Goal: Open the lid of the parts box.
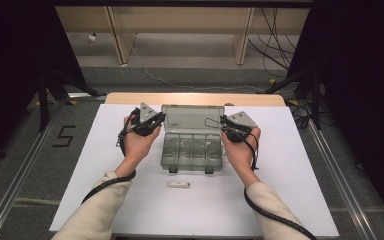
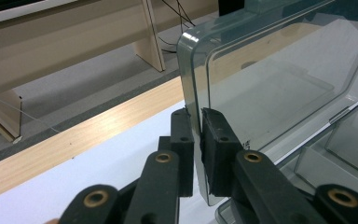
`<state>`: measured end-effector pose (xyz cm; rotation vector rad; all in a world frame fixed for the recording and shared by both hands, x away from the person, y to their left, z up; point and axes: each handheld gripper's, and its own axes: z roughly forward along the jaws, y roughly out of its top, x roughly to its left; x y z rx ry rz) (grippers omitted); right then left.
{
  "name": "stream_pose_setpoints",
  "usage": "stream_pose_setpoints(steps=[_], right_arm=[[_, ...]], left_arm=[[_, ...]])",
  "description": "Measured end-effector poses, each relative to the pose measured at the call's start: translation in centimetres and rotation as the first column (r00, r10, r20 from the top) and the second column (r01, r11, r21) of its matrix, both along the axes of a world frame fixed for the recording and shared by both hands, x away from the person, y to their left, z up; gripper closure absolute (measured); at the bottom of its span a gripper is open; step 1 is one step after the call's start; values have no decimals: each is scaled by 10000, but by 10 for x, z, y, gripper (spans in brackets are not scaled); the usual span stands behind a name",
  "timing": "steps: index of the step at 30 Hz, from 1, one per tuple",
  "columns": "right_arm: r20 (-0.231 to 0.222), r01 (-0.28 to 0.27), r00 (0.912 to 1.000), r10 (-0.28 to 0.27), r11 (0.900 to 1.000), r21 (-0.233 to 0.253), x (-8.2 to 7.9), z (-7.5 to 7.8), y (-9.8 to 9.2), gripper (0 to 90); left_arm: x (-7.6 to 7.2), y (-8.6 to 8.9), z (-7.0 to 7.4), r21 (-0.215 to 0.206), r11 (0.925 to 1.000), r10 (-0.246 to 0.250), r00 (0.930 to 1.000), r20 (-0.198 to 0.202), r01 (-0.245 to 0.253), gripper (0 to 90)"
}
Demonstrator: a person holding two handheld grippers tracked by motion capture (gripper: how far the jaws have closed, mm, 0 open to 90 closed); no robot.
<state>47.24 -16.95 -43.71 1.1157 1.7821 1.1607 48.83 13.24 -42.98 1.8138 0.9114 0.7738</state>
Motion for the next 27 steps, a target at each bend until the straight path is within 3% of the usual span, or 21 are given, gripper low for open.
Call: stream_pose_setpoints(steps=[14,20,27], right_arm=[[-128,36,9999,-36,10000,57,3,-5,1,848],[-76,0,10000,-1,10000,-22,5,-7,0,848],[-373,-17,9993,15,10000,-39,5,-10,0,847]], left_arm=[[3,0,-5,-74,10000,3,9998,-198,-4,826],[4,-1,-9,151,9999,-27,9993,-380,33,822],[7,-2,-15,182,9998,-17,9980,-627,28,821]])
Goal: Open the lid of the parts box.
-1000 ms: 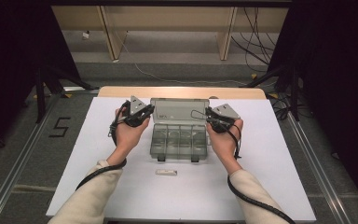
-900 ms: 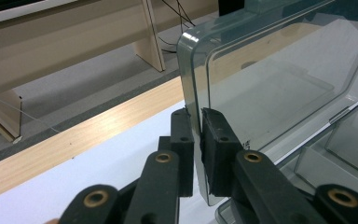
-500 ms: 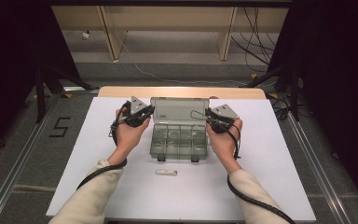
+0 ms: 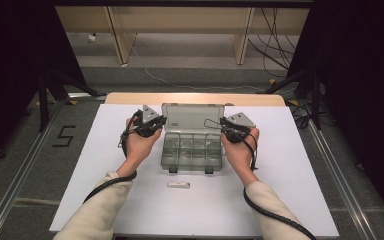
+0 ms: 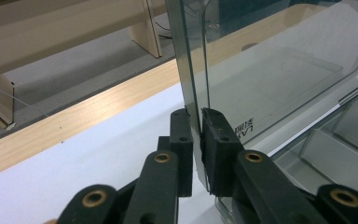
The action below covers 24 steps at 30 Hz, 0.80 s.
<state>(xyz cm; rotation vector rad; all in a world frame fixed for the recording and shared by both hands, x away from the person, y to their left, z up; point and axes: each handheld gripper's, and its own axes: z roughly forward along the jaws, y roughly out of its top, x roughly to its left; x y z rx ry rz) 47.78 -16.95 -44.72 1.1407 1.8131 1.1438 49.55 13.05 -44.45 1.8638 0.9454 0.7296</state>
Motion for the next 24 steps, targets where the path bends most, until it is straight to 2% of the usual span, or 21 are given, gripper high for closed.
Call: stream_pose_setpoints(steps=[13,17,18,23,24], right_arm=[[-80,69,9999,-68,10000,57,3,-6,0,843],[-177,102,9998,-100,9999,96,5,-9,0,842],[-361,72,9993,-65,9998,186,5,-9,0,841],[-261,90,9996,-89,10000,34,7,-11,0,838],[-522,129,9986,-122,9998,134,7,-12,0,838]], left_arm=[[4,-1,-8,176,9998,8,9990,-439,0,816],[6,-1,-12,259,9997,-12,9979,-650,29,806],[6,-1,-12,320,9995,6,9978,-662,16,805],[8,-1,-14,435,9990,-13,9969,-788,47,800],[8,-1,-14,470,9989,46,9964,-849,-6,795]])
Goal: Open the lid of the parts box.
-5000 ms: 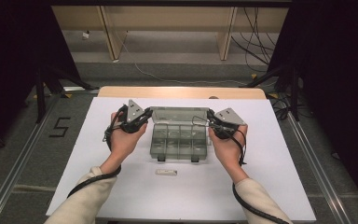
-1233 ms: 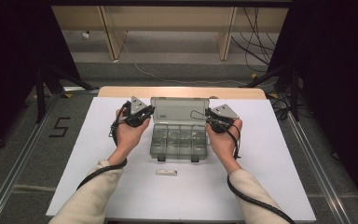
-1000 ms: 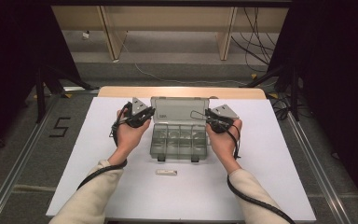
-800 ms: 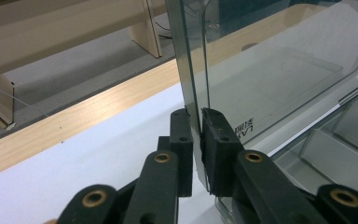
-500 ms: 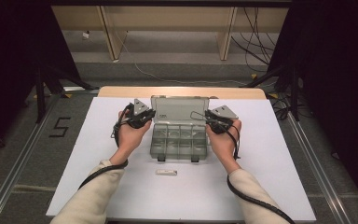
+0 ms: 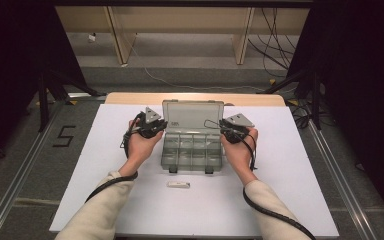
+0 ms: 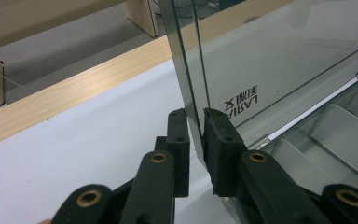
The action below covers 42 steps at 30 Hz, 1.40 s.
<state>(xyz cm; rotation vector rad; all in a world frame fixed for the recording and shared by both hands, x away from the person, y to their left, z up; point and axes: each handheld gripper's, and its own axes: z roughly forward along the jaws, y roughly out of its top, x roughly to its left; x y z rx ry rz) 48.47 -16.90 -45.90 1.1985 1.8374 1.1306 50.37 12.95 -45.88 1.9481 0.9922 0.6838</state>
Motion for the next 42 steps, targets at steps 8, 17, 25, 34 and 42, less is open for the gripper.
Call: stream_pose_setpoints(steps=[8,17,25,34,42], right_arm=[[51,12,10000,-11,10000,-96,4,-3,-1,836],[-249,-1,9997,0,10000,-20,6,-6,-3,796],[-221,-924,9954,928,9955,207,0,4,-15,484],[-374,-2529,9668,2530,9675,74,-34,16,-22,235],[-388,-3324,9420,3333,9427,279,-70,19,-27,223]], left_arm=[[2,0,-3,126,9999,-68,9999,-112,69,778],[2,-1,-3,-89,9998,155,9998,-113,-156,694],[-8,6,11,-989,9946,244,9973,-699,-313,309],[-47,12,28,-505,9966,-661,9972,-340,644,0],[-86,24,27,-914,9923,-878,9954,-391,839,0]])
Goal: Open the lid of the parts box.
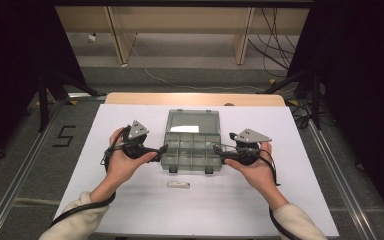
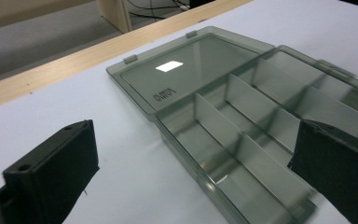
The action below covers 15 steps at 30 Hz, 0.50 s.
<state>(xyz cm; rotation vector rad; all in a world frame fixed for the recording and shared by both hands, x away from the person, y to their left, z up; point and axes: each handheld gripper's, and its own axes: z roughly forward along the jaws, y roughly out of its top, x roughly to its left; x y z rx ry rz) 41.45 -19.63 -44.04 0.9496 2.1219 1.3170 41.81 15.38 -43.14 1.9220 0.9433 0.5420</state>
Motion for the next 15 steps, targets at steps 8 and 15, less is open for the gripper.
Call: stream_pose_setpoints(steps=[8,15], right_arm=[[-191,-853,9962,852,9964,-24,-33,-5,1,221],[-443,-1315,9903,1314,9913,8,-48,-9,6,217]], left_arm=[[-38,12,-2,-132,9984,-556,9984,-129,555,0],[-54,21,0,-239,9985,-498,9987,54,499,0]])
